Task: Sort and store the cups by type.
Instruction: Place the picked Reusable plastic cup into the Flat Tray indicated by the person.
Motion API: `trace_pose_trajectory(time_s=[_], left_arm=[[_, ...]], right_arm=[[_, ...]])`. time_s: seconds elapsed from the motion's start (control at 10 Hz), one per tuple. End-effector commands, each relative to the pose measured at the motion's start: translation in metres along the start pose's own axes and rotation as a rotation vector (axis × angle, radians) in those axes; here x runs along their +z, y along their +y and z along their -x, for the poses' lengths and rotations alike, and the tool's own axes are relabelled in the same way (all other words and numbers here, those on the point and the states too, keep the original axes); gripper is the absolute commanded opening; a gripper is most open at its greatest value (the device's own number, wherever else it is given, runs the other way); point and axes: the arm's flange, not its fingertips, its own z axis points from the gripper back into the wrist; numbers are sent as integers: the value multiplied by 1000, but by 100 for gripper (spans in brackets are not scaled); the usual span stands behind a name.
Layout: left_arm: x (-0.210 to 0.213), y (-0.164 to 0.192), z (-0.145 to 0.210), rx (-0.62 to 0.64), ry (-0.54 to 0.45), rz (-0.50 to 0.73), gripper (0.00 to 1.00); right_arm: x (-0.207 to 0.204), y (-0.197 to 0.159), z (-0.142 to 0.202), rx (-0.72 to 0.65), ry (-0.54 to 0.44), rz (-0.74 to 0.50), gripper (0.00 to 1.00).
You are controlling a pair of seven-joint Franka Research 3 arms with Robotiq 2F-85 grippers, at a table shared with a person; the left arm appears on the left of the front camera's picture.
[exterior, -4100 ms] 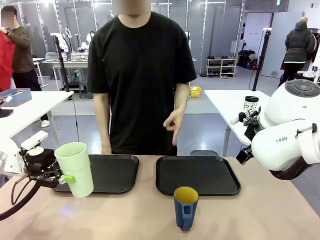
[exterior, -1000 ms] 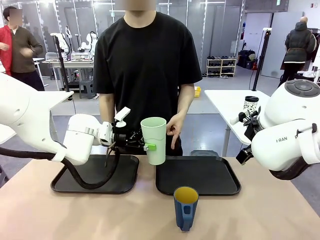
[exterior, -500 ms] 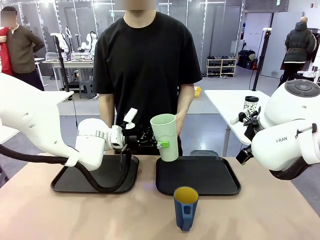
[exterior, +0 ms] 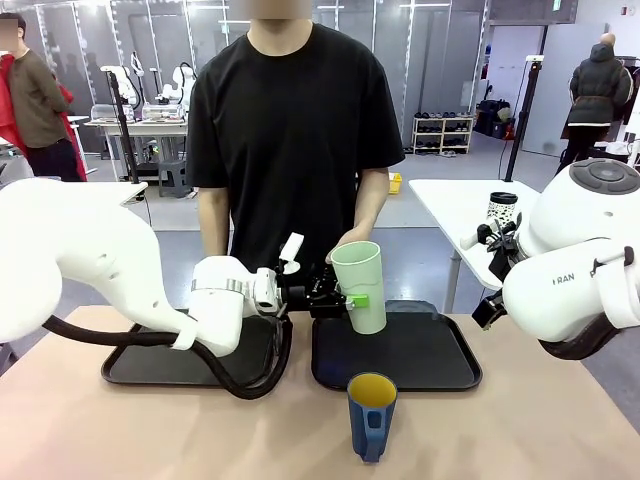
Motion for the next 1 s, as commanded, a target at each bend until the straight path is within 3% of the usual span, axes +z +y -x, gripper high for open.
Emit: trace_pose_trajectory(time_s=[0.0,0.9], left_arm=[[-8,17,7,-17,-6,-43,86],[-6,43,52,96,167,-62,86]], right_arm=[[-1,0,0,2,-3,1,100],[-1,0,0,2,-3,1,100]])
